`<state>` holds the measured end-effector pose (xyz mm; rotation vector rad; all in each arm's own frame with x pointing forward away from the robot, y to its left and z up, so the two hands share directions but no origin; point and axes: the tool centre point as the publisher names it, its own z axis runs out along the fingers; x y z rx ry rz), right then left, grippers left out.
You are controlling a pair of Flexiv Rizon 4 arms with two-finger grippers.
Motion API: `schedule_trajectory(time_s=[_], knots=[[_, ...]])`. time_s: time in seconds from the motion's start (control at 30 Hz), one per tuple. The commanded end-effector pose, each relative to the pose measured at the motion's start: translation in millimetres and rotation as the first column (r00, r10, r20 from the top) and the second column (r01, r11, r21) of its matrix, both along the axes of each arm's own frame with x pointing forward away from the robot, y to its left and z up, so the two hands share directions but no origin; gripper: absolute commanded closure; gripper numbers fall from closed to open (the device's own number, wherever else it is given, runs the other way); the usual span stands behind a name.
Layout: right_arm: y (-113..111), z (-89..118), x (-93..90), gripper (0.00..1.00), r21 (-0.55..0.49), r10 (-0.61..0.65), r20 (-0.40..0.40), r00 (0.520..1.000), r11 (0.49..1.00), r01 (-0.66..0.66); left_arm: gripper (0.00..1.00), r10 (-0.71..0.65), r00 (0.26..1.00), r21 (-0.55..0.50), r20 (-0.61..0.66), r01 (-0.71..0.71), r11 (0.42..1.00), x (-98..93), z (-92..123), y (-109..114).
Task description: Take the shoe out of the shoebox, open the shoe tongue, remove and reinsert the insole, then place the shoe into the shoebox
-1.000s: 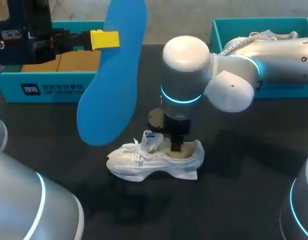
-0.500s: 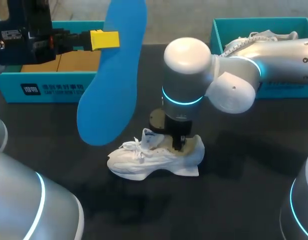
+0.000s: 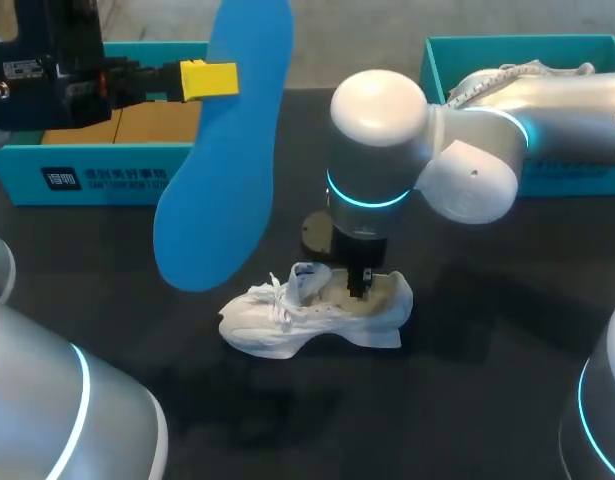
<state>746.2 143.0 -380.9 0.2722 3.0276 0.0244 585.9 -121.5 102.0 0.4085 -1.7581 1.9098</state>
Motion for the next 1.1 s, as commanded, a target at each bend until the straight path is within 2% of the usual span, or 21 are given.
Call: schedule_trajectory(time_s=[0.03,0.33,0.43,0.53,0.57,0.63,1.1], knots=[[-8.1,16.4,-4.0,1.00,-0.007,-0.032,0.007,0.999,0.999,0.032,1.00,-0.003,1.000,0.004,0.001,0.003,1.000,0.9,0.7,-0.2],[-19.0,33.1,-7.4,1.00,-0.006,-0.180,-0.002,0.984,0.984,0.180,1.00,-0.003,1.000,0.004,0.001,0.003,1.000,0.9,0.7,-0.2],[-22.0,34.9,-12.8,1.00,0.013,-0.287,-0.014,0.958,0.958,0.287,1.00,-0.003,1.000,0.004,0.001,0.003,1.000,0.9,0.7,-0.2],[-24.8,34.3,-16.2,1.00,0.025,-0.332,-0.014,0.943,0.943,0.333,1.00,-0.003,1.000,0.004,0.001,0.003,1.000,0.9,0.7,-0.2],[-27.6,35.7,-21.3,1.00,0.055,-0.401,-0.013,0.916,0.914,0.401,1.00,-0.003,1.000,0.004,0.001,0.003,1.000,0.9,0.7,-0.2],[-30.1,38.3,-25.9,1.00,0.094,-0.438,-0.003,0.899,0.895,0.437,1.00,-0.003,1.000,0.004,0.001,0.003,1.000,0.9,0.7,-0.2],[-30.3,40.1,-28.4,1.00,0.115,-0.433,0.010,0.901,0.896,0.429,1.00,-0.003,1.000,0.004,0.001,0.003,1.000,0.9,0.7,-0.2]])
